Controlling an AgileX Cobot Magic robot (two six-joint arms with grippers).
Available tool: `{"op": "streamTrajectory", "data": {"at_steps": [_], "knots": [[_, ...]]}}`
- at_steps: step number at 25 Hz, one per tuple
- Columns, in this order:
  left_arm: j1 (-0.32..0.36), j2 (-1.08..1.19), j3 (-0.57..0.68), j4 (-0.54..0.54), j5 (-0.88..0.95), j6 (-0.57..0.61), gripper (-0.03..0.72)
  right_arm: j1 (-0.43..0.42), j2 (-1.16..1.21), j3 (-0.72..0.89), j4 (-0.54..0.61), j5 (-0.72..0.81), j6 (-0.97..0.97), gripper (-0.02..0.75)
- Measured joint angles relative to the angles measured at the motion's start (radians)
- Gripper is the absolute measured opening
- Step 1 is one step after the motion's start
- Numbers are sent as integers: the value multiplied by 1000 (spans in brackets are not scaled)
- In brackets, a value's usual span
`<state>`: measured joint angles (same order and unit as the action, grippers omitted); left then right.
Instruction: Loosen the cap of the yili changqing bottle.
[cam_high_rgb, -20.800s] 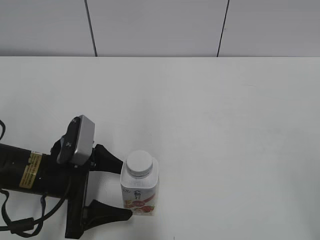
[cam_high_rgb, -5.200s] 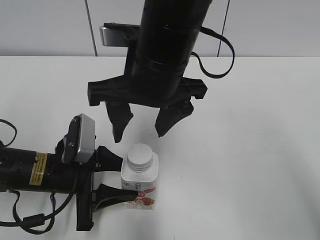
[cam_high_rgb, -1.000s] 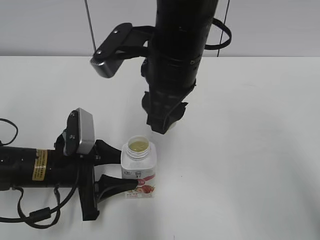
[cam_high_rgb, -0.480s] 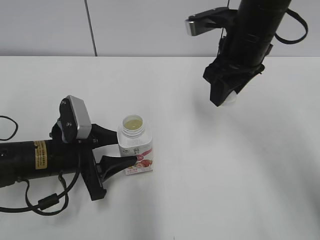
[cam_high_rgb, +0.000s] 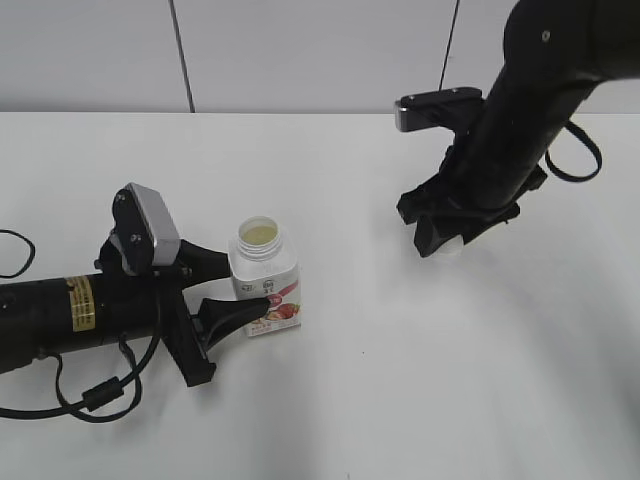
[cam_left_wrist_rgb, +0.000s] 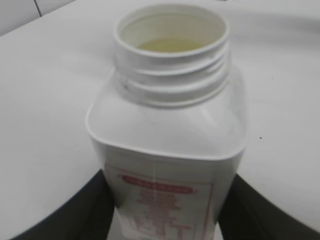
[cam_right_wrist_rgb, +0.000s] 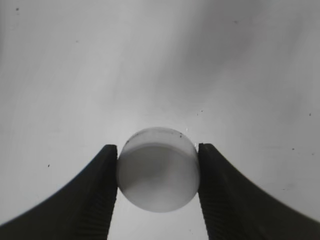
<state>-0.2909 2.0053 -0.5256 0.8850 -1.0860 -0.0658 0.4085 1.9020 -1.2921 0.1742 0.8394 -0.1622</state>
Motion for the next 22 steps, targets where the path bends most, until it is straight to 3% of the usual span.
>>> {"op": "streamTrajectory", "data": {"at_steps": [6,17,19,22], "knots": [[0,40,0,-7,-6,0,386,0,0,158,0,-200,153,386],[0,53,0,-27,-27,0,386,0,81,187,-1,-237,174,386],[0,53,0,-27,-27,2,386,0,80,187,-1,-237,170,426],[0,53,0,-27,-27,3,387,0,78,187,-1,-237,162,552]]}}
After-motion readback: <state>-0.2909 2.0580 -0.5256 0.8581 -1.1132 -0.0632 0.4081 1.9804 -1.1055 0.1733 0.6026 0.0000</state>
